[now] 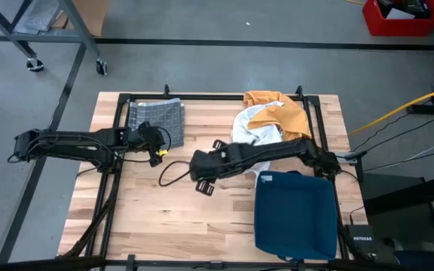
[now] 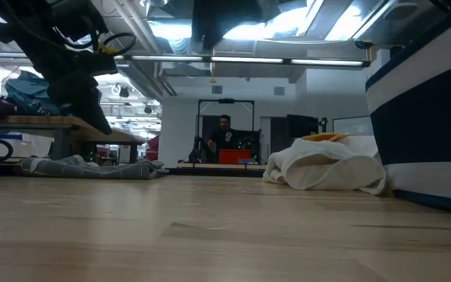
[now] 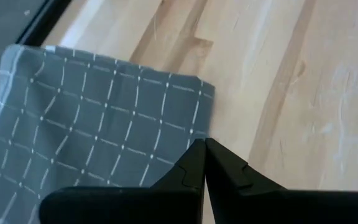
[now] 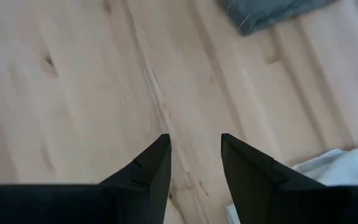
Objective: Fold towel
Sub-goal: Fold the white towel
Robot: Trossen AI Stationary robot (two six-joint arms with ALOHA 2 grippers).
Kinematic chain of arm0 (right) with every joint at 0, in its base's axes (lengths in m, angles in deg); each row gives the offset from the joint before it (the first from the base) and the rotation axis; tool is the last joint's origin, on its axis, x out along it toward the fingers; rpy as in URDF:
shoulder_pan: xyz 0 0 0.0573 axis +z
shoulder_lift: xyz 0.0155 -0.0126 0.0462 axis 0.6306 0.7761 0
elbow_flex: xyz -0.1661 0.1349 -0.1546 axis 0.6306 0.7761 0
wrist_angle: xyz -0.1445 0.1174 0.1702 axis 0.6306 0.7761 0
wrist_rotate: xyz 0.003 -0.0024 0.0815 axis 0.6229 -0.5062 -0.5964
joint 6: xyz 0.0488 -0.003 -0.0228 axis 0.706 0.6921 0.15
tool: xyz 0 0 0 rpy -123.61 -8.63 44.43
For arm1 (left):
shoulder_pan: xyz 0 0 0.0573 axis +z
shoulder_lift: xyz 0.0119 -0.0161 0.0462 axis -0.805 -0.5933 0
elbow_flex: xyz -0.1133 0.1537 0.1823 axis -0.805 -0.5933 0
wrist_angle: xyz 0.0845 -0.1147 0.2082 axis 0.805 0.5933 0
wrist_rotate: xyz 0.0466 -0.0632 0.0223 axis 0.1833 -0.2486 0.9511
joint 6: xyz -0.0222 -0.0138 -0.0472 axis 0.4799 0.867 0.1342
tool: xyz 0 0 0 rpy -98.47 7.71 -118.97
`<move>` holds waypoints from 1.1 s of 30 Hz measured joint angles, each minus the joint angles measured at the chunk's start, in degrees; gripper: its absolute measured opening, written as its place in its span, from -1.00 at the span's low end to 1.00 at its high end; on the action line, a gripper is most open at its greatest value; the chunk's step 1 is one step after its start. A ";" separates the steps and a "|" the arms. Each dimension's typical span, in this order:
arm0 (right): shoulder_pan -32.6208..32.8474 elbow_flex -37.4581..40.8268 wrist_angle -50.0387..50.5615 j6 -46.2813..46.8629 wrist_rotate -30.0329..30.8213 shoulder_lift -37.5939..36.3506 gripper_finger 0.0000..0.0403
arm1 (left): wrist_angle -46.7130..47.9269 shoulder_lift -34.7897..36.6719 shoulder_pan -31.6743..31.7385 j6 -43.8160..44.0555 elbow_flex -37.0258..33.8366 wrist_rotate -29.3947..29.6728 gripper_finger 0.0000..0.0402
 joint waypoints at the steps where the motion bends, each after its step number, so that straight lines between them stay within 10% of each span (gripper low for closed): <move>1: 0.00 0.00 0.30 -0.01 0.33 -1.46 -0.29 | 0.52 0.00 0.00 0.16 0.00 0.02 -0.99; 15: -0.08 -0.04 5.70 -9.51 18.01 -24.19 -0.29 | 1.40 0.00 0.03 -1.28 0.00 -0.55 -0.99; 33: -0.09 0.90 15.15 -16.41 20.89 -32.11 -0.29 | -18.34 -0.02 0.02 -1.30 0.04 -0.55 -0.99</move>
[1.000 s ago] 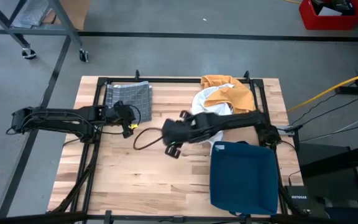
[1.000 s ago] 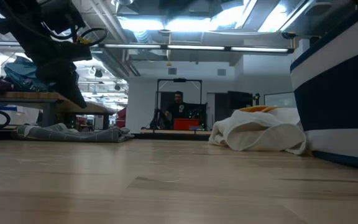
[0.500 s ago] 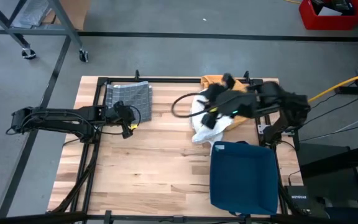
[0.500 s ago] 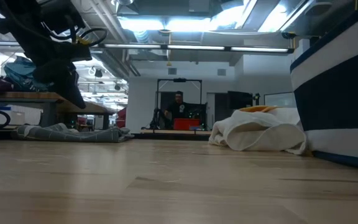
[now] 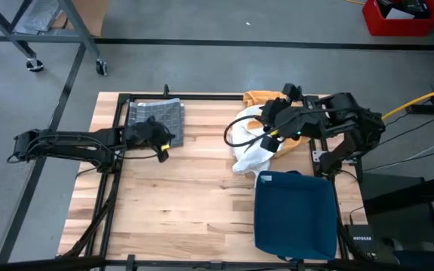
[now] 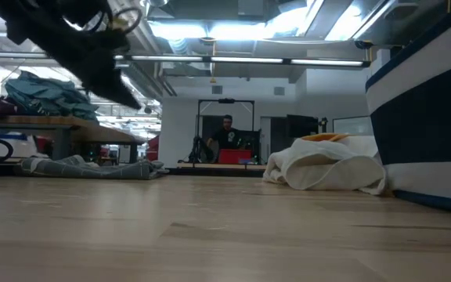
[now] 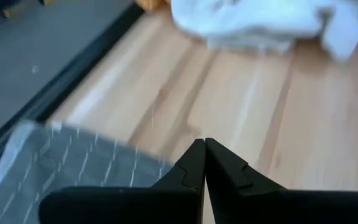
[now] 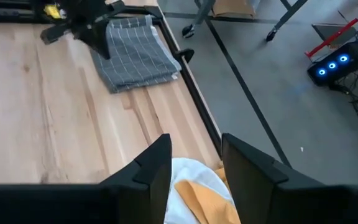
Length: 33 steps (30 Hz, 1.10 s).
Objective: Fold towel
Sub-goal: Fold the white towel
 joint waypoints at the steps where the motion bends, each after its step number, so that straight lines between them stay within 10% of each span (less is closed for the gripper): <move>1: 0.00 0.61 0.33 -0.39 -0.38 -0.94 -0.29 | -1.52 0.00 0.01 0.00 0.00 0.00 -0.99; 13: 0.02 22.31 -2.20 4.84 -1.85 -17.69 -0.29 | -12.13 -0.06 0.00 3.44 0.02 -2.24 -0.99; 33: 0.02 77.68 -55.59 5.91 -6.96 -31.30 -0.29 | -43.91 -18.33 0.64 -13.32 0.02 -7.28 -0.98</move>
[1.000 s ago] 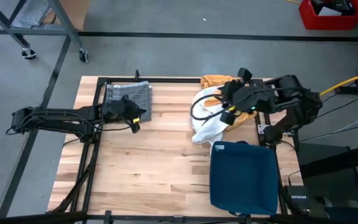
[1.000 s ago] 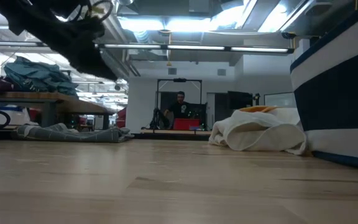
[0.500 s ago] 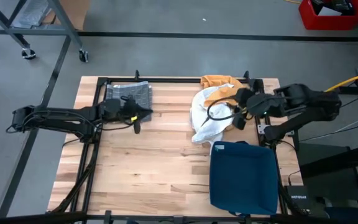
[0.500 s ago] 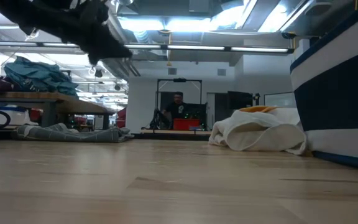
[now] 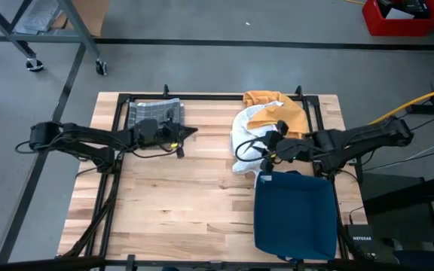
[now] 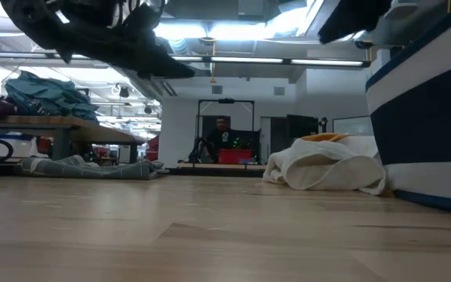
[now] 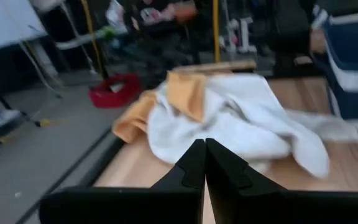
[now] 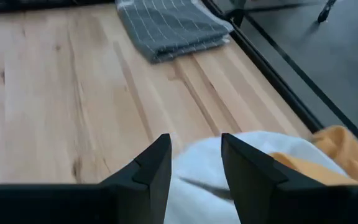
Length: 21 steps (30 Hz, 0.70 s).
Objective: Fold towel
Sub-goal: Fold the white towel
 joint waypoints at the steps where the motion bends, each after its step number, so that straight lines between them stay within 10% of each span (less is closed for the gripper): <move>1: 0.00 1.91 -2.69 0.02 0.28 0.00 -0.29 | -1.67 -0.56 0.34 0.37 0.00 0.00 -0.98; 21: -1.56 15.47 -11.78 6.36 1.76 -2.25 -0.29 | -5.80 -15.13 -4.47 14.03 3.57 -5.84 -0.98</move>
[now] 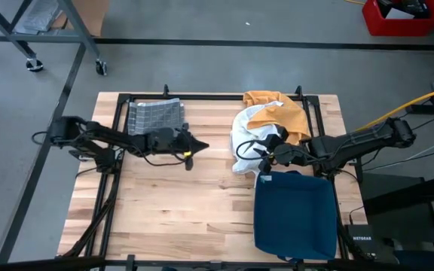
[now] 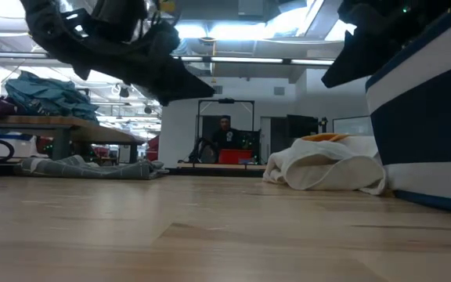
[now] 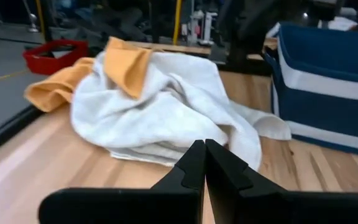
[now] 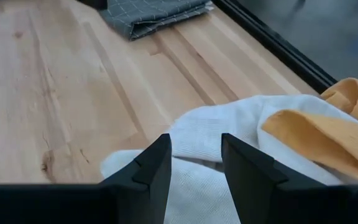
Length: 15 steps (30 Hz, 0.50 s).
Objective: Fold towel
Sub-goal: Fold the white towel
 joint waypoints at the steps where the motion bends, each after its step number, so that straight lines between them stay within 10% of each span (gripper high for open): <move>1: 0.07 0.00 -0.01 0.01 -0.42 0.00 -0.29 | -0.02 -1.00 -0.38 0.11 0.87 -0.02 -0.98; 15: 0.07 0.00 0.05 -0.18 -18.89 0.00 -0.29 | 0.60 -9.01 -1.06 -4.26 9.10 0.24 -0.94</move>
